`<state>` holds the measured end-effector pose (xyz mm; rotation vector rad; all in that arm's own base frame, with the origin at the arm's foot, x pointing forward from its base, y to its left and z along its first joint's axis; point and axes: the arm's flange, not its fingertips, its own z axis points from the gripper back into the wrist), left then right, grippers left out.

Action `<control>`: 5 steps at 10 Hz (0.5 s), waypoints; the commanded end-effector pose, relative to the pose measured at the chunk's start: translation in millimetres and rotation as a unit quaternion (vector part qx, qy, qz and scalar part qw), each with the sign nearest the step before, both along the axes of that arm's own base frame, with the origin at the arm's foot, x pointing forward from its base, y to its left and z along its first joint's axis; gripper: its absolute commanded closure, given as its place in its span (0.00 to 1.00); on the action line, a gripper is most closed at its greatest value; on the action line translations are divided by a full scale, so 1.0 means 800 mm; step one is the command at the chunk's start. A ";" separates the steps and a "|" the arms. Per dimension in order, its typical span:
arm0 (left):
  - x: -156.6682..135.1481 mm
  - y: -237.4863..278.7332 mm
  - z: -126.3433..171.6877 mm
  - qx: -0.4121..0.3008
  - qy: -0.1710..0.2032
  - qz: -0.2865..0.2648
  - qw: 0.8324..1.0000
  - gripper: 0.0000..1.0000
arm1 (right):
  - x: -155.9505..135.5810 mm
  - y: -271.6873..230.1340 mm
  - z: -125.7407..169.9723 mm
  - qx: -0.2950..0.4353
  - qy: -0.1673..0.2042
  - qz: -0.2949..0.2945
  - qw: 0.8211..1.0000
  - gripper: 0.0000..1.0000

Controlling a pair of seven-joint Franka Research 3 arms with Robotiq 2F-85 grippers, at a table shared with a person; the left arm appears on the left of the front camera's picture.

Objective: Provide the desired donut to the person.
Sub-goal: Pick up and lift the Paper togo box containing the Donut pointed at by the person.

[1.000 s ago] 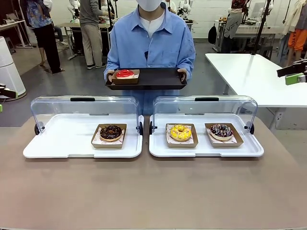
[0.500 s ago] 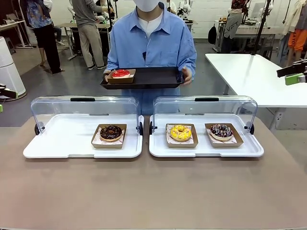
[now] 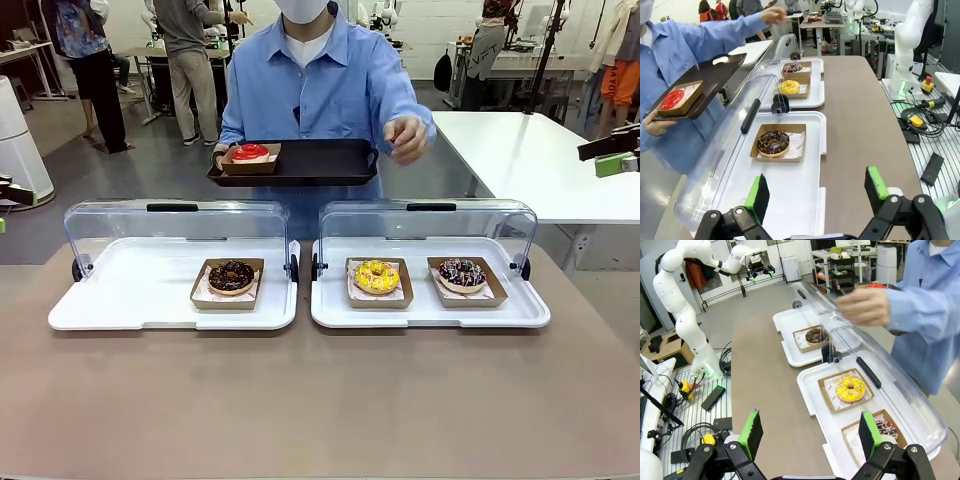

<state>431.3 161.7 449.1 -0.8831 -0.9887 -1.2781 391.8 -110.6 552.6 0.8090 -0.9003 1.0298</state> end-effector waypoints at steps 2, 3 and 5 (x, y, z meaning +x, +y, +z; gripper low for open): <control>-0.005 -0.001 0.001 0.002 -0.002 0.007 1.000 0.00 | 0.001 0.001 0.000 0.002 -0.001 0.004 1.000 0.00; -0.005 -0.001 0.001 0.002 -0.002 0.007 1.000 0.00 | 0.001 0.001 0.000 0.002 -0.001 0.004 1.000 0.00; -0.005 -0.001 0.001 0.002 -0.002 0.007 1.000 0.00 | 0.001 0.001 0.000 0.002 -0.001 0.004 1.000 0.00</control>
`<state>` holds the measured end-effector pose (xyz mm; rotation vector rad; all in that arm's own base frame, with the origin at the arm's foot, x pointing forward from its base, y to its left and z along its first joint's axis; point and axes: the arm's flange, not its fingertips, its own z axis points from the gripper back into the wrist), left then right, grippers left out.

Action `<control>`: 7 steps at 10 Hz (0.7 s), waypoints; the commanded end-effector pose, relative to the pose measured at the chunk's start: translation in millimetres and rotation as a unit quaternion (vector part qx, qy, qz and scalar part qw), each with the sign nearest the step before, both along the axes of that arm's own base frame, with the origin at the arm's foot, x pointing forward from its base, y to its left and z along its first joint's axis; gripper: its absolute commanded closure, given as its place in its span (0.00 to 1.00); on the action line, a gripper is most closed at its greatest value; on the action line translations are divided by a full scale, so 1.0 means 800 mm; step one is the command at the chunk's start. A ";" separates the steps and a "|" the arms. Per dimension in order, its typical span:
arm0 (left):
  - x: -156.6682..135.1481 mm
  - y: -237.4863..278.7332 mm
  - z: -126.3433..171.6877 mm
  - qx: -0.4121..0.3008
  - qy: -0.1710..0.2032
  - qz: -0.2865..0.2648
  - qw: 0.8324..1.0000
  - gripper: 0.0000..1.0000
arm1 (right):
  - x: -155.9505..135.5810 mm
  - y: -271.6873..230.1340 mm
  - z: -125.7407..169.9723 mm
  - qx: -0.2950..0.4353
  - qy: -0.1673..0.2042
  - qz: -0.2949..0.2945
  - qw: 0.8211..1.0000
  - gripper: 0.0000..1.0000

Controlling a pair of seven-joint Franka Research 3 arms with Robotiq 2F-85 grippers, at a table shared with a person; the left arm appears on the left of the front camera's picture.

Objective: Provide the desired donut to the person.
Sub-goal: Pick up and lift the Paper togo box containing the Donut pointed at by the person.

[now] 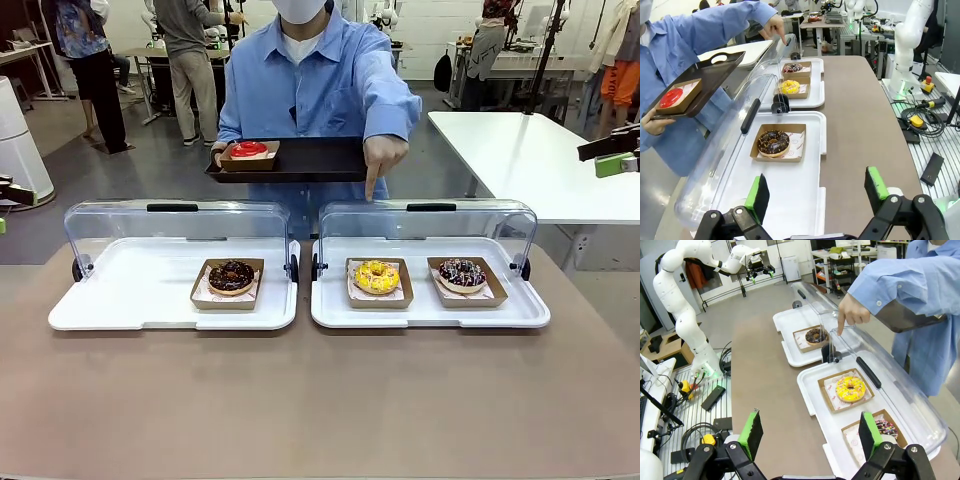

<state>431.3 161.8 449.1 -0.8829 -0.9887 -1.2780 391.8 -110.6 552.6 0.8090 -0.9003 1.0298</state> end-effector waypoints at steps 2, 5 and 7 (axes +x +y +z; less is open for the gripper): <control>-0.005 -0.001 0.001 0.002 -0.002 0.007 1.000 0.00 | 0.001 0.001 0.000 0.002 -0.001 0.004 1.000 0.00; -0.005 -0.001 0.001 0.002 -0.002 0.007 1.000 0.00 | 0.000 0.000 0.000 0.000 0.000 0.000 1.000 0.00; -0.005 -0.001 0.001 0.002 -0.002 0.007 1.000 0.00 | -0.003 0.050 0.016 -0.137 -0.020 0.059 0.989 0.00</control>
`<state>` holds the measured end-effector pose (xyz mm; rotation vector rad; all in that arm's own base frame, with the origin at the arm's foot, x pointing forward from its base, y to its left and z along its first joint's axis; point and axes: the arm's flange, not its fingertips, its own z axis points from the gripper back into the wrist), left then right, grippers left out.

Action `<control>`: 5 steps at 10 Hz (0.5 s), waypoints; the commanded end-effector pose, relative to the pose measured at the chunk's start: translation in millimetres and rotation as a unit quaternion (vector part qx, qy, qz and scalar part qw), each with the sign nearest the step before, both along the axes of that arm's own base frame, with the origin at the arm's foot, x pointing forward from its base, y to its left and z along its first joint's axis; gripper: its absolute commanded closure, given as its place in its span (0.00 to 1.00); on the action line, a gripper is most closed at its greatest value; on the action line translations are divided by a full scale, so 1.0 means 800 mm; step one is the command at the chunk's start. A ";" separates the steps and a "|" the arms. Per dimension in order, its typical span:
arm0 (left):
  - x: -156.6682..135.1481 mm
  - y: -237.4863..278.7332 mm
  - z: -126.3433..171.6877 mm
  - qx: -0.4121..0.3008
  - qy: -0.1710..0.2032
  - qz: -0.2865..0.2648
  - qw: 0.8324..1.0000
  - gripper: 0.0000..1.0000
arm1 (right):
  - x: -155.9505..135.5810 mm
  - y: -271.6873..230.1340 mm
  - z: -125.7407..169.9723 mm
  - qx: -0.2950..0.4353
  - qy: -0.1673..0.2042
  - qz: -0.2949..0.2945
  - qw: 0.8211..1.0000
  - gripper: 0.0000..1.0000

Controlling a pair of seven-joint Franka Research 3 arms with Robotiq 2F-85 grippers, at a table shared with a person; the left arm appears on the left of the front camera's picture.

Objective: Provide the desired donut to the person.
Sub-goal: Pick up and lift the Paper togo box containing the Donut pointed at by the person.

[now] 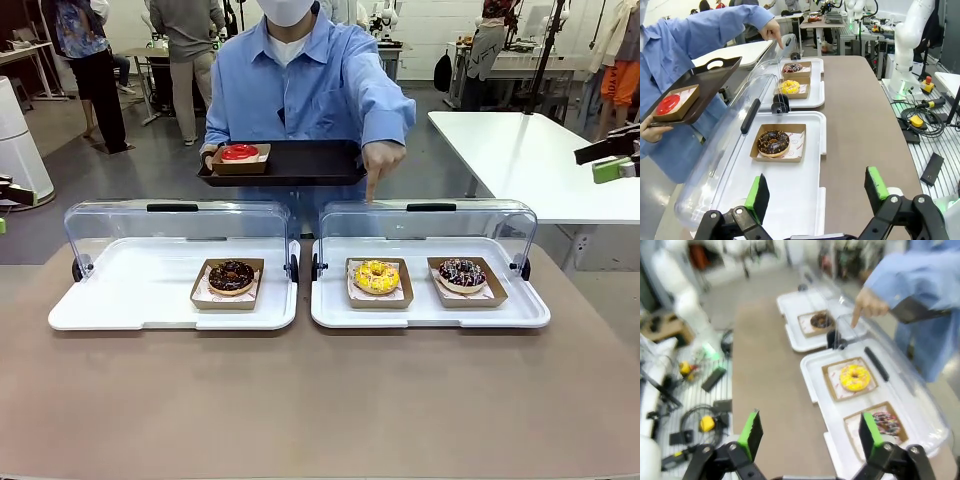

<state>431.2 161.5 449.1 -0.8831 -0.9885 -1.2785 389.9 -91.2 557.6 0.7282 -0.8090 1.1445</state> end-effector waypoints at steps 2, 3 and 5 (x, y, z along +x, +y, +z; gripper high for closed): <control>-0.005 -0.001 0.001 0.002 -0.002 0.007 1.000 0.00 | 0.003 0.082 0.039 -0.175 -0.024 0.057 0.983 0.00; -0.005 -0.001 0.001 0.002 -0.002 0.007 1.000 0.00 | 0.005 0.112 0.049 -0.234 -0.025 0.071 0.969 0.00; -0.005 -0.001 0.001 0.002 -0.002 0.007 1.000 0.00 | 0.024 0.164 0.051 -0.309 -0.011 0.071 0.948 0.00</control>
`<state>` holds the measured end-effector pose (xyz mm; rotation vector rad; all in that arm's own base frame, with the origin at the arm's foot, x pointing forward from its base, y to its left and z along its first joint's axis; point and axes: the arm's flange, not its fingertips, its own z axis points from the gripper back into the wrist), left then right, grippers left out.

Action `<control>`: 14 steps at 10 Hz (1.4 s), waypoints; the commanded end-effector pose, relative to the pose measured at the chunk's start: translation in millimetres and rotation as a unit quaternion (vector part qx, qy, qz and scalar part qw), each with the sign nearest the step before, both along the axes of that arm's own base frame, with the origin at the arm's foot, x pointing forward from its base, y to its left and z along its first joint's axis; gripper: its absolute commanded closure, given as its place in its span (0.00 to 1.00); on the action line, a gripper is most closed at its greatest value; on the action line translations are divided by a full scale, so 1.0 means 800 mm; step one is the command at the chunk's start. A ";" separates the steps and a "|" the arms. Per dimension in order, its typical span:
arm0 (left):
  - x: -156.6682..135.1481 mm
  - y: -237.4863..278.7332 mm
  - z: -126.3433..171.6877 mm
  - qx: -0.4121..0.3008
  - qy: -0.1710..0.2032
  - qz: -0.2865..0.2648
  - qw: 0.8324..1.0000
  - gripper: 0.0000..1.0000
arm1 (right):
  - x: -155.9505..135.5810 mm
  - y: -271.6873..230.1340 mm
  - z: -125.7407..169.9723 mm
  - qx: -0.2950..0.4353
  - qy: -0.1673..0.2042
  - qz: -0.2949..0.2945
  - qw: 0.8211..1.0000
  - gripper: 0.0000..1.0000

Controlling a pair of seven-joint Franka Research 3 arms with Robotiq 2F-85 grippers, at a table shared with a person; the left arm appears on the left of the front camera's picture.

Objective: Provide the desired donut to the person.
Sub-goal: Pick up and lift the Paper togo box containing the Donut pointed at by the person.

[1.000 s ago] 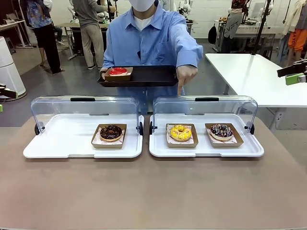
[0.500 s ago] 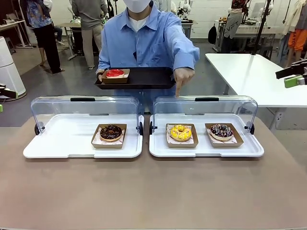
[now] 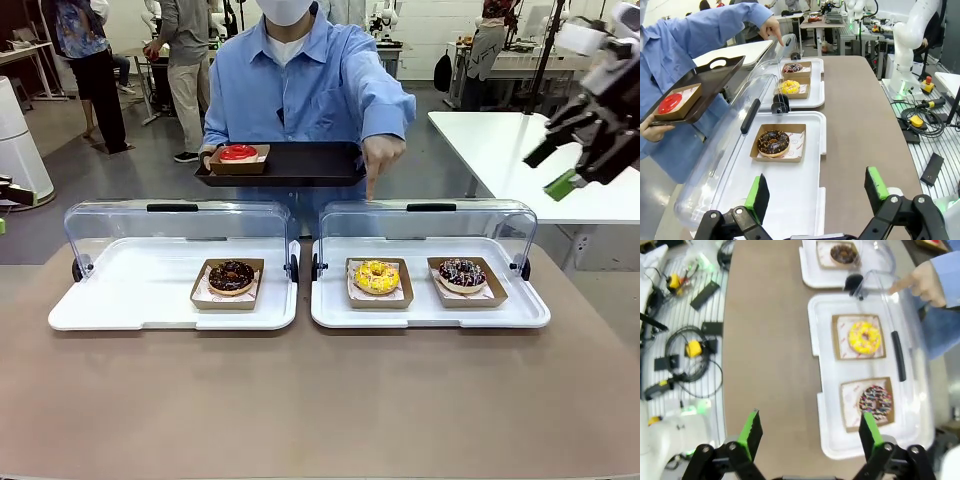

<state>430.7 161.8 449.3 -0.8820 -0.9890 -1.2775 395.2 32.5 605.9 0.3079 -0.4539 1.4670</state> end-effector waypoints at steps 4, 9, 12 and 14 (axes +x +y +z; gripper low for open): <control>-0.004 -0.001 0.001 0.002 -0.001 0.006 1.000 0.00 | 0.061 0.110 -0.071 -0.132 0.035 -0.037 0.990 0.00; -0.004 -0.001 0.001 0.002 -0.001 0.006 1.000 0.00 | 0.048 0.192 -0.191 -0.197 0.063 0.009 0.978 0.00; -0.004 -0.001 0.001 0.002 -0.001 0.006 1.000 0.00 | 0.036 0.205 -0.209 -0.175 0.070 0.029 0.982 0.00; -0.004 -0.001 0.001 0.002 -0.001 0.006 1.000 0.00 | 0.035 0.205 -0.211 -0.188 0.079 0.034 0.978 0.00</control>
